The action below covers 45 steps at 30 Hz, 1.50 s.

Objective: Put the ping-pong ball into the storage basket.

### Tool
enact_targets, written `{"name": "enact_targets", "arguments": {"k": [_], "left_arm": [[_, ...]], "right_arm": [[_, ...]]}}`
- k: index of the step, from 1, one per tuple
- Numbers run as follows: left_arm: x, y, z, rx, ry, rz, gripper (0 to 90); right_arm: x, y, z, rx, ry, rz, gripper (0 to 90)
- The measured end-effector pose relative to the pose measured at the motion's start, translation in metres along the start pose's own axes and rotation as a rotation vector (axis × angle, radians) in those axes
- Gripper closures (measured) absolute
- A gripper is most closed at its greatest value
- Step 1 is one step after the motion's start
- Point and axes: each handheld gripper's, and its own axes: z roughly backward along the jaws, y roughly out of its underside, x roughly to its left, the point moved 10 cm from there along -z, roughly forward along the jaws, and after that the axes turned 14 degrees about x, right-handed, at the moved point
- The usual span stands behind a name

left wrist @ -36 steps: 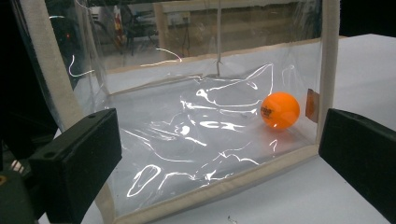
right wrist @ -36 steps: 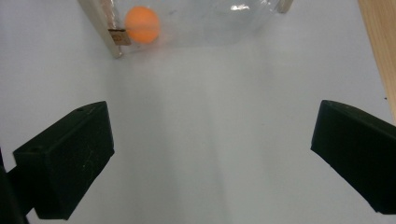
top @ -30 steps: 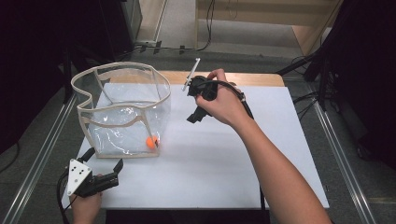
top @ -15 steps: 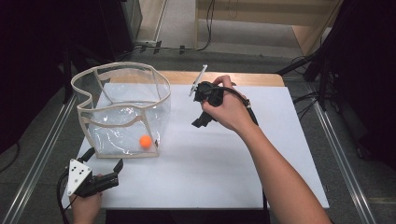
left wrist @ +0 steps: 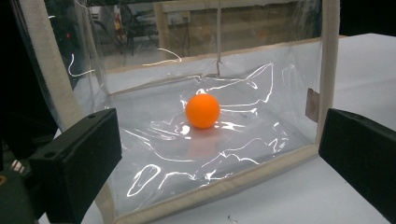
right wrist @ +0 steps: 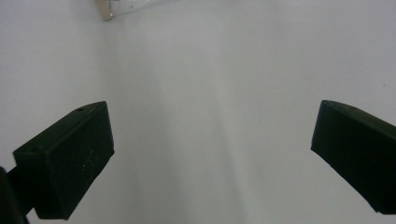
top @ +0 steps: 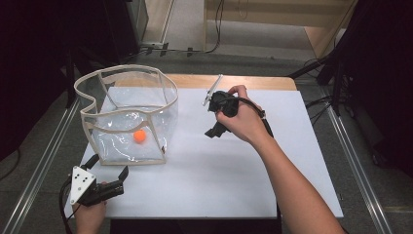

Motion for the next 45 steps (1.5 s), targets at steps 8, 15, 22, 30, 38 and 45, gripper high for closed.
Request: {"name": "enact_targets", "arguments": {"k": [8,15,22,30,38,45], "left_arm": [[0.000,0.000,0.000,0.004,-0.004,-0.006,0.0],[0.000,0.000,0.000,0.004,-0.006,-0.006,0.0],[0.000,0.000,0.000,0.003,-0.007,-0.006,0.0],[0.000,0.000,0.000,0.002,-0.008,-0.008,0.0],[0.000,0.001,0.000,0.003,-0.010,-0.011,0.0],[0.000,0.001,0.000,0.003,-0.011,-0.012,0.0]], "right_arm": [[0.000,0.010,-0.005,-0.011,-0.004,-0.010,0.0],[0.002,0.021,-0.006,-0.017,-0.001,-0.022,0.0],[0.003,0.030,-0.008,-0.025,0.002,-0.031,0.0],[0.004,0.043,-0.010,-0.029,0.001,-0.046,0.0],[0.005,0.057,-0.014,-0.041,-0.001,-0.060,0.0],[0.006,0.070,-0.018,-0.054,-0.009,-0.072,0.0]]}}
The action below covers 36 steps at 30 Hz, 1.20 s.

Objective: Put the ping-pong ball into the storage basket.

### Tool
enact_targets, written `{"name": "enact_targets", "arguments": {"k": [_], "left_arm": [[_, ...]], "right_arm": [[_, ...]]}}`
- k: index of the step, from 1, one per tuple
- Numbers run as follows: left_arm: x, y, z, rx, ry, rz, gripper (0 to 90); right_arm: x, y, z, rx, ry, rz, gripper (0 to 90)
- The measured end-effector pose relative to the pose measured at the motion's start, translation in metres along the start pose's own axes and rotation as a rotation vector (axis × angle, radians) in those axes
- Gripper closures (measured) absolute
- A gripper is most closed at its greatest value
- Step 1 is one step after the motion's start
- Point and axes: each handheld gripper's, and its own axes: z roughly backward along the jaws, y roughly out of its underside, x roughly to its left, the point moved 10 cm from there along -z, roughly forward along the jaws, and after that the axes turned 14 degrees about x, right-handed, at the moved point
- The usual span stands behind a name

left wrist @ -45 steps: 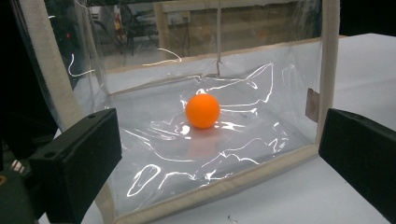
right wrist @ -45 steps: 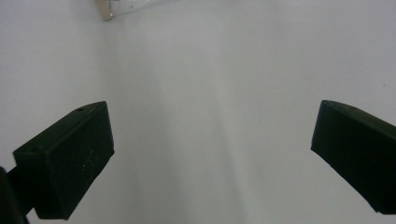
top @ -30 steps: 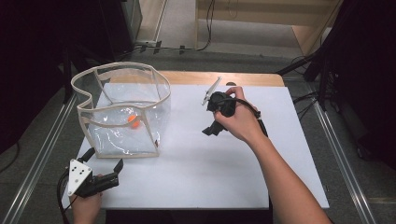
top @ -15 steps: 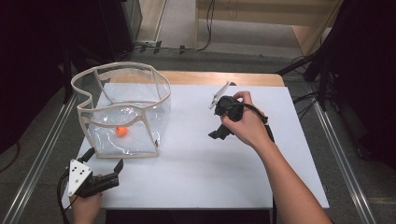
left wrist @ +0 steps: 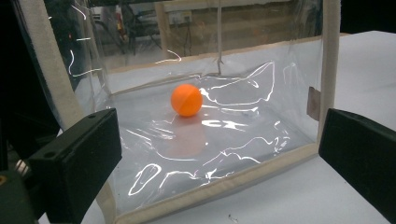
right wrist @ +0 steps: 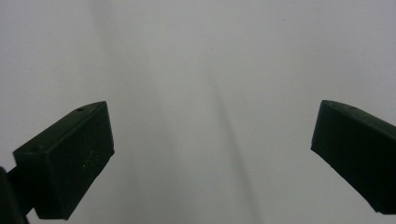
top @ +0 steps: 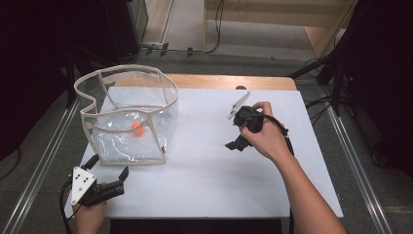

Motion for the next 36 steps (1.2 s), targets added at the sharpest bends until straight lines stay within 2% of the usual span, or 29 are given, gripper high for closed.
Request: {"name": "enact_targets", "arguments": {"k": [22,36], "left_arm": [[0.000,0.000,0.000,0.001,-0.003,0.000,0.0],[0.000,0.000,0.000,0.001,-0.004,0.000,0.0]], "right_arm": [[0.002,0.040,-0.004,-0.052,-0.005,-0.053,0.0],[0.004,0.070,-0.010,-0.092,-0.007,-0.112,0.0]]}}
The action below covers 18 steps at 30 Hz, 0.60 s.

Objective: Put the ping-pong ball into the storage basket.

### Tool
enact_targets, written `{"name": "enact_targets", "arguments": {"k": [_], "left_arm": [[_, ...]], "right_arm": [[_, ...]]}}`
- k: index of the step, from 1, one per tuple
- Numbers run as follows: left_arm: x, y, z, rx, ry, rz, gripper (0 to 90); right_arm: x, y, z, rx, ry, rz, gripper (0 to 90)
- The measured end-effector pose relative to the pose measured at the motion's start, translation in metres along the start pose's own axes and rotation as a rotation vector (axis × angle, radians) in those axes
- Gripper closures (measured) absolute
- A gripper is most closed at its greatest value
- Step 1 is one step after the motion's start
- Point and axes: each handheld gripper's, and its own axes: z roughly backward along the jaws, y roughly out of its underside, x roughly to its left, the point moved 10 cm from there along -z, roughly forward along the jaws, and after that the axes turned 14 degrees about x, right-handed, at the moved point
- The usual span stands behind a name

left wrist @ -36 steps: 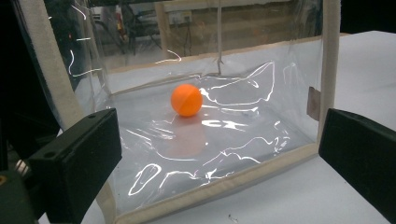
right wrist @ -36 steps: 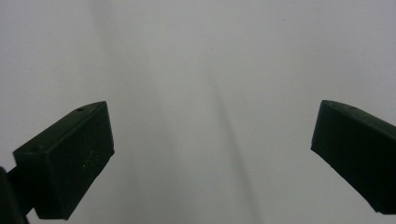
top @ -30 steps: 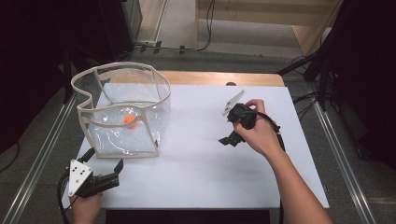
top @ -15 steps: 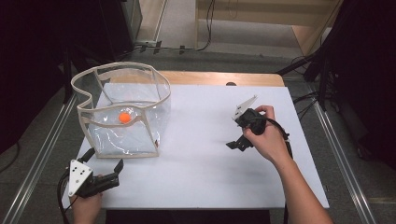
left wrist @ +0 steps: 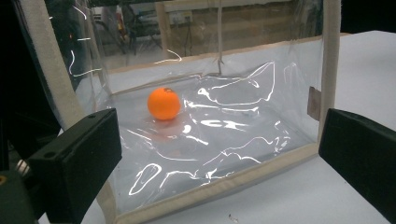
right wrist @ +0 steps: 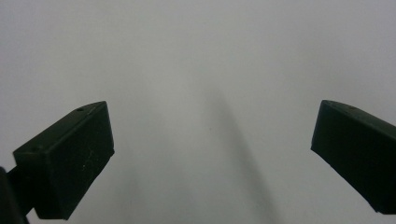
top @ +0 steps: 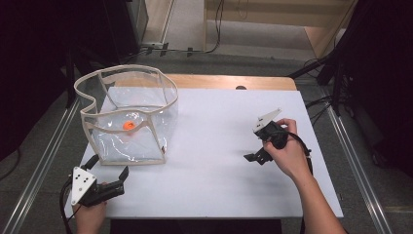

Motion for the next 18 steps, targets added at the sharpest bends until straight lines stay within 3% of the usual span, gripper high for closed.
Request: {"name": "enact_targets", "arguments": {"k": [10,18], "left_arm": [[0.000,0.000,0.000,0.002,-0.001,-0.002,0.0],[0.000,0.000,0.000,0.002,-0.002,-0.002,0.0]], "right_arm": [[-0.003,0.024,-0.003,-0.058,-0.003,-0.065,0.0],[-0.006,0.037,-0.003,-0.112,0.012,-0.087,0.0]]}}
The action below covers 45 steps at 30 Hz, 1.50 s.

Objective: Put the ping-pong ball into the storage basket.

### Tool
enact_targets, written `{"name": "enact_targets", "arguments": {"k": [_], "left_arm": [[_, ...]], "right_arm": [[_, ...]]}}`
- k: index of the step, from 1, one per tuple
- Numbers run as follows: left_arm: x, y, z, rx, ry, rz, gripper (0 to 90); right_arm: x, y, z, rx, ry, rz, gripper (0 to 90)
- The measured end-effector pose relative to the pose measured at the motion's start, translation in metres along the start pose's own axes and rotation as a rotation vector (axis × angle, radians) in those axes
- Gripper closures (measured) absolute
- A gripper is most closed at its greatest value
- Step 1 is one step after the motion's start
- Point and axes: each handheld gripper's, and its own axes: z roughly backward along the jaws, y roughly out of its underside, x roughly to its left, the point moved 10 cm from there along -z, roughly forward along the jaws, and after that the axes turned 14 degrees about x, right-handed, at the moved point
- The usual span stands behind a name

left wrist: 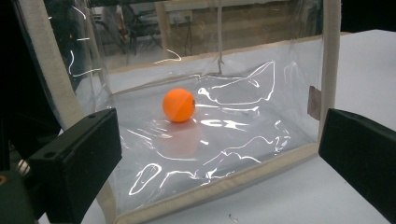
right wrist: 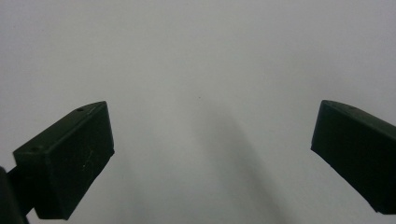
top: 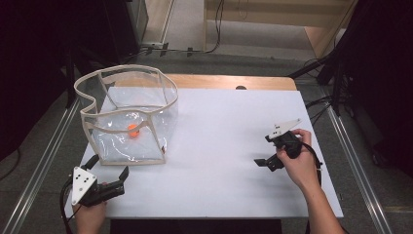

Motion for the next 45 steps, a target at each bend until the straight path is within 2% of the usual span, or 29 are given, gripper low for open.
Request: {"name": "enact_targets", "arguments": {"k": [11,32,45], "left_arm": [[0.000,0.000,0.000,0.000,-0.001,0.000,0.0],[0.000,0.000,0.000,0.000,-0.001,0.000,0.0],[0.001,0.000,0.000,-0.006,0.004,0.008,0.0]], "right_arm": [[-0.002,0.016,0.000,-0.072,-0.003,-0.049,0.0],[-0.004,0.040,-0.006,-0.166,-0.019,-0.110,0.0],[-0.003,0.053,-0.007,-0.256,-0.035,-0.149,0.0]]}}
